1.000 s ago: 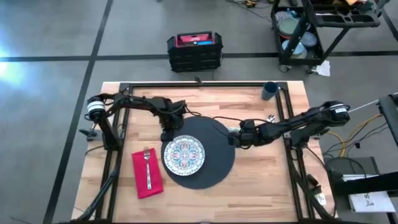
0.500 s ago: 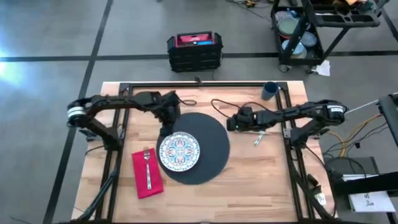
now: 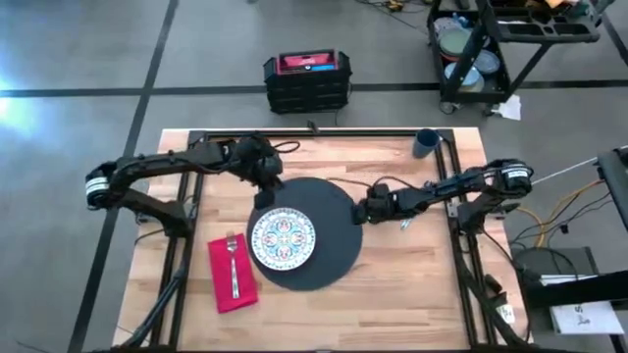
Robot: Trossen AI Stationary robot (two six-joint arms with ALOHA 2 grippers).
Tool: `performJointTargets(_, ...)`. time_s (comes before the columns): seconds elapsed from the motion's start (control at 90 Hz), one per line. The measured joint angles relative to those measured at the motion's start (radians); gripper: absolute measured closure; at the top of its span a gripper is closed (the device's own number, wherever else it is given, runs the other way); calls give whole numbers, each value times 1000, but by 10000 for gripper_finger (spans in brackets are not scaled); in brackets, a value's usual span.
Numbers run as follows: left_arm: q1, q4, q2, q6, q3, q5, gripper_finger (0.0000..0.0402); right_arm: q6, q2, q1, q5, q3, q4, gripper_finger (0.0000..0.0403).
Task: Set table place
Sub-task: Put the blue knife on the black placemat
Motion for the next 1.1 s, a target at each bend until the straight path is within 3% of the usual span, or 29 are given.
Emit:
performJointTargets(0.789, -3, 38, 37, -25, 0, 1, 381, 516, -8, 472, 52, 28, -142, 403)
performJointTargets(0.967, -3, 57, 37, -26, 0, 1, 381, 475, -25, 543, 256, 99, -199, 403)
performJointTargets(1.1, -4, 75, 37, -41, 0, 2, 381, 321, -93, 541, 451, 192, -231, 403)
